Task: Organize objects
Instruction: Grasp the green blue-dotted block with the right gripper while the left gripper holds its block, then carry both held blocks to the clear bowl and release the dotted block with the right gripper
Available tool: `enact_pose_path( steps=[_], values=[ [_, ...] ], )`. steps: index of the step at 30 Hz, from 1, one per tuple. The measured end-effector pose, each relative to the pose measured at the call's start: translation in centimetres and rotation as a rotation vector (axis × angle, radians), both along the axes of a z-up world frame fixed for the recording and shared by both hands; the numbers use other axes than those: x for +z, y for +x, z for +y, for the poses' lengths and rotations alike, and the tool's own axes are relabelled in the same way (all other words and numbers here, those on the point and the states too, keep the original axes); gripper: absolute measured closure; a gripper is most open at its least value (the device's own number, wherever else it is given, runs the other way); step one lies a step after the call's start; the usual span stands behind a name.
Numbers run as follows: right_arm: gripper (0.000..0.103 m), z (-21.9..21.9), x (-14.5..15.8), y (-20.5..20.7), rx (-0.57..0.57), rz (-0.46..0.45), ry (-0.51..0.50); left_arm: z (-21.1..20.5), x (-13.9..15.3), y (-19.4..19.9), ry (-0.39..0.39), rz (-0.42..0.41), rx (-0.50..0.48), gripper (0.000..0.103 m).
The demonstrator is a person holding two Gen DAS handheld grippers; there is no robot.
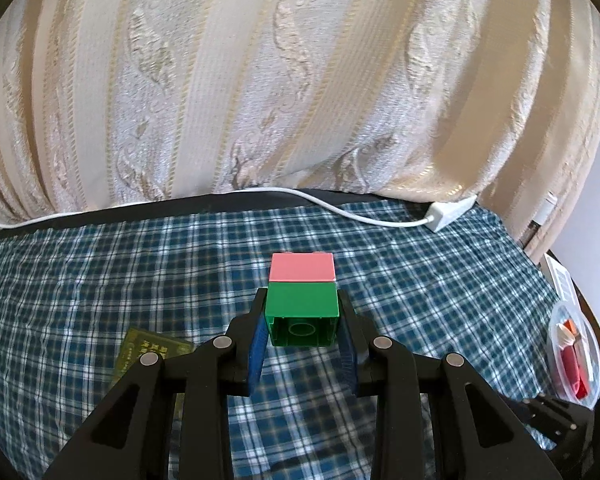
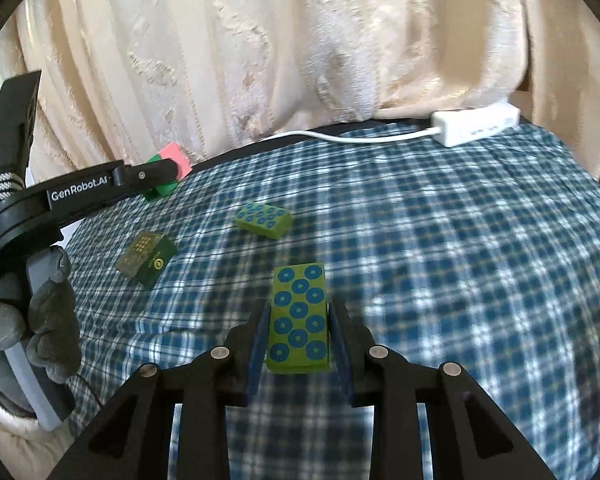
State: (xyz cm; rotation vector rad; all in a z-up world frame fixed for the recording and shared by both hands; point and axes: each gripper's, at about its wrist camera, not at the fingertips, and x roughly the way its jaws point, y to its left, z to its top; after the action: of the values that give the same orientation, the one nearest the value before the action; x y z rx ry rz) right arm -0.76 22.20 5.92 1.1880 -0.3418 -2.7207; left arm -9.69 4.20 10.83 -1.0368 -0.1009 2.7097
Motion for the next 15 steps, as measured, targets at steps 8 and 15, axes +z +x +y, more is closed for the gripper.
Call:
enact_pose_path(
  steps=[8, 15],
  values=[
    [0.071, 3.9, 1.5, 3.1, -0.099, 0.045, -0.018, 2.1, 0.2, 1.3, -0.018, 0.008, -0.054, 0.071],
    [0.071, 7.9, 2.3, 5.7, -0.206, 0.074, -0.014, 3.7, 0.4, 2.2, -0.028, 0.017, -0.101, 0.071]
  ],
)
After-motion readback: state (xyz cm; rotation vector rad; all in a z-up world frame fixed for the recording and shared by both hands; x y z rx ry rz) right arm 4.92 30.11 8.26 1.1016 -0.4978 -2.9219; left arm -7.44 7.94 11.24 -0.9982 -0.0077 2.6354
